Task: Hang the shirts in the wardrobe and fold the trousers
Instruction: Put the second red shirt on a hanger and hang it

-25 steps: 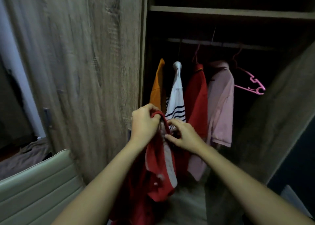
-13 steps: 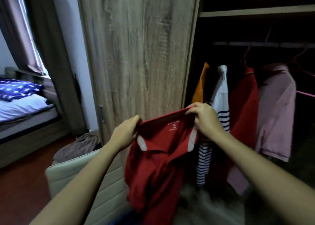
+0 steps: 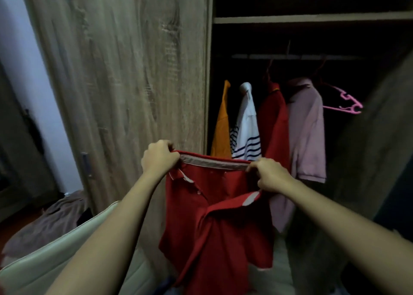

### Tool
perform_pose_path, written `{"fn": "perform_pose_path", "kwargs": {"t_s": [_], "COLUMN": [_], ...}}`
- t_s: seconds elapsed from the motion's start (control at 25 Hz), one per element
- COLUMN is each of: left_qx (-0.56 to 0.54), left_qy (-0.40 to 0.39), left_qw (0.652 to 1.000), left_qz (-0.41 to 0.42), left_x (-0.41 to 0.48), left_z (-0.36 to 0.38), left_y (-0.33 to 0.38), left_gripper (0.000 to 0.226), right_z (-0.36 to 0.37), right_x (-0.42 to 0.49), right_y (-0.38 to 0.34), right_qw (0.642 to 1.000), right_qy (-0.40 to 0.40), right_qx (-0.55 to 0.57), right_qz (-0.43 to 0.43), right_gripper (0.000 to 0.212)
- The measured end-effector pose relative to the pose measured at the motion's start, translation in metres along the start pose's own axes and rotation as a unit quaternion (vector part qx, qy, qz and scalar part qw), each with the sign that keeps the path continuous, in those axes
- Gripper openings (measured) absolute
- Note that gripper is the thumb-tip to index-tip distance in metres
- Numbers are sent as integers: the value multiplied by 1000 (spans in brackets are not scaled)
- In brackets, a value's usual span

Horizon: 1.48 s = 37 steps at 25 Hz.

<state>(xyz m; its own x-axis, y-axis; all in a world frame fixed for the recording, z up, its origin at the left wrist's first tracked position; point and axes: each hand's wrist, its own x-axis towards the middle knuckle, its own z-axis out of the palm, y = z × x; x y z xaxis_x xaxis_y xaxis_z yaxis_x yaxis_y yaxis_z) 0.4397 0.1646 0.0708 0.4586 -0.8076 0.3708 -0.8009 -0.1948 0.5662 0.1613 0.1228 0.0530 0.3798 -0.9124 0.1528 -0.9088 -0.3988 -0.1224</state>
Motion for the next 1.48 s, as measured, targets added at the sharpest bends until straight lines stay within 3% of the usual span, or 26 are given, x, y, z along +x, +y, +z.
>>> {"fn": "perform_pose_path", "kwargs": {"t_s": [0.08,0.2,0.28,0.48,0.56,0.64,0.68,0.76,0.84,0.92,1.0,1.12,1.24,1.32,1.48], "left_qx": [-19,-67,-97,-180,-178,-132,-127,-184,-249,-286,-362,-487,-468,-458,-500], "left_qy": [-3,-1,-41,-116,-243,-407,-424,-321,-184,-163,-223,-356,-325,-285,-329], "left_qw": [1000,996,988,968,937,868,852,879,904,900,877,791,821,842,800], "left_qz": [12,63,111,127,178,251,281,300,296,284,223,100,44,15,-44], "left_x": [8,11,14,15,13,10,9,11,10,10,13,23,51,66,77], "left_z": [6,17,30,49,47,45,47,66,96,127,151,191,231,254,285], "left_y": [23,65,87,138,162,193,207,238,279,323,365,427,472,490,516], "left_gripper": [4,5,8,18,14,8,6,9,13,15,16,22,25,38,68], "right_z": [-15,-50,-70,-100,-113,-125,-128,-130,-128,-126,-130,-143,-154,-159,-169], "right_x": [-12,-33,-47,-64,-63,-62,-60,-51,-41,-34,-32,-30,-31,-33,-35], "right_y": [25,62,81,110,131,155,163,178,196,214,231,265,288,296,311], "right_qw": [999,978,955,948,948,953,958,971,981,983,984,983,983,983,982], "right_qy": [6,108,151,194,215,225,223,199,173,172,172,169,176,182,186], "right_qx": [35,127,184,177,163,135,115,67,15,-17,-39,-56,-36,-24,9], "right_qz": [30,126,178,183,171,154,141,114,85,55,33,34,30,24,20], "right_gripper": [49,47,44,42,43,43,43,42,41,39,37,35,37,40,40]}}
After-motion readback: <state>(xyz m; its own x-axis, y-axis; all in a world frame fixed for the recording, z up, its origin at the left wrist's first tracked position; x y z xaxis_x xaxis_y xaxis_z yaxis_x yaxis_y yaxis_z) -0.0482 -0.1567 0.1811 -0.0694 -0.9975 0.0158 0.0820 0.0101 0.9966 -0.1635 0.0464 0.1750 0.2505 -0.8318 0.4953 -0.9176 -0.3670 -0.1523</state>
